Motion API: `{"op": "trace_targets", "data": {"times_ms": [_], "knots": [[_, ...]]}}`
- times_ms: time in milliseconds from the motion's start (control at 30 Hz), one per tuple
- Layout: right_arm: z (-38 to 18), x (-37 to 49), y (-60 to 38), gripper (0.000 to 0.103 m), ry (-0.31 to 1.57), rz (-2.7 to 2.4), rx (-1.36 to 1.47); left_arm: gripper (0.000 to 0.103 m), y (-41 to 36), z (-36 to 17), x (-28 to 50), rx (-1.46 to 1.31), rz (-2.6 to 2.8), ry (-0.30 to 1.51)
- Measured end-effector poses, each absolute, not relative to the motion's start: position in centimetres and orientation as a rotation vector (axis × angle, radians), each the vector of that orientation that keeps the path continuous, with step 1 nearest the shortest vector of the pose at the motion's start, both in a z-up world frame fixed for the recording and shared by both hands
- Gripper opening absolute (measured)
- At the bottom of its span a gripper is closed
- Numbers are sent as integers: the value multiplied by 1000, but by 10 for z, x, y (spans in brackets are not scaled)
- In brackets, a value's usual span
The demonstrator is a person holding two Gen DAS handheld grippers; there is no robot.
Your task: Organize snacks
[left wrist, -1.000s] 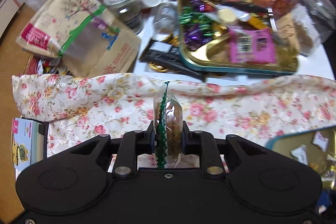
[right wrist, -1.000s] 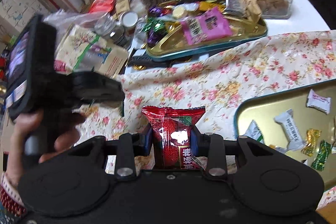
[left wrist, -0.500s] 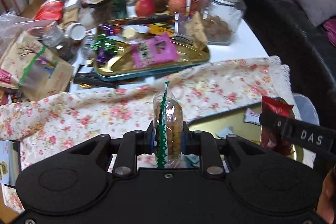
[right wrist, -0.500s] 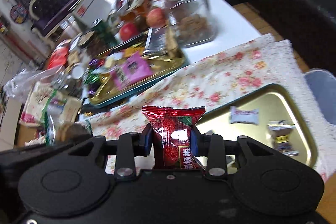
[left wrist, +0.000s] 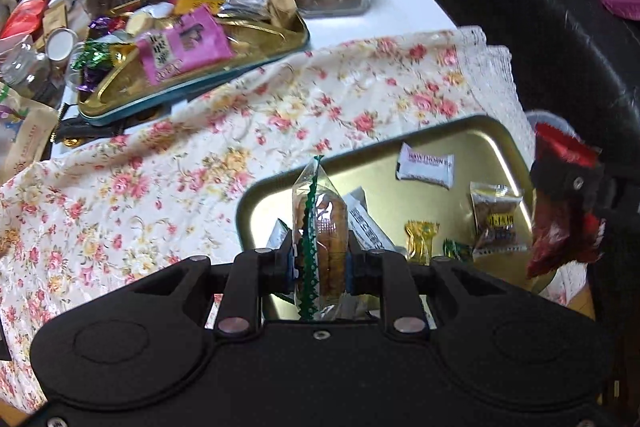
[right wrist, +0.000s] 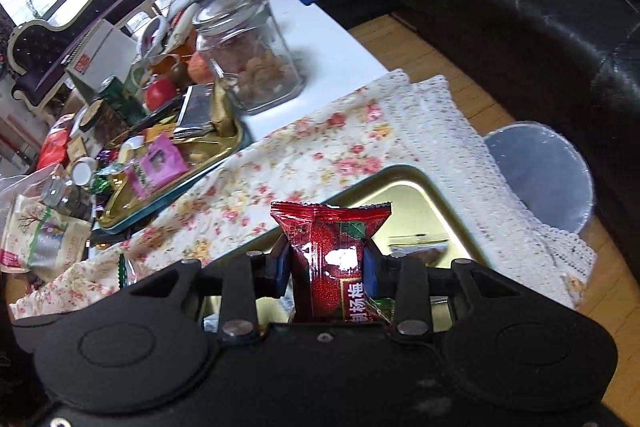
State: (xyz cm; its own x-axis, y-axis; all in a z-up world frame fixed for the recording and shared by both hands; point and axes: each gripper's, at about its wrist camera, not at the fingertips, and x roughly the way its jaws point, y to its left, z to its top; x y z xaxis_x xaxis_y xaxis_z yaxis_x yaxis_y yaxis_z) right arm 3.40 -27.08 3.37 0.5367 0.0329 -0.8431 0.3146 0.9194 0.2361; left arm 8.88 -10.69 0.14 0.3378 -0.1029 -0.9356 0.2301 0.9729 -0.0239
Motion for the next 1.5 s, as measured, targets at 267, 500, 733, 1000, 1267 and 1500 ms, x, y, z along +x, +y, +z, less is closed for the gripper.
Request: {"op": "trace_targets", "data": {"times_ms": [267, 500, 733, 1000, 1267, 1500], "knots": [[27, 34, -284, 37, 1004, -200, 400, 29, -124, -21, 87, 185, -197, 1261], [22, 35, -280, 37, 1026, -197, 378, 29, -133, -23, 88, 193, -206, 1262], [21, 35, -281, 37, 1029, -204, 375, 42, -135, -14, 86, 186, -229, 1218], [20, 39, -277, 37, 1035, -207, 377, 56, -133, -2, 84, 199, -209, 1155], [23, 40, -278, 48, 1008, -214, 414, 56, -125, -7, 84, 180, -186, 1194], [21, 41, -281, 48, 1032, -235, 415, 56, -122, -4, 82, 175, -172, 1190]]}}
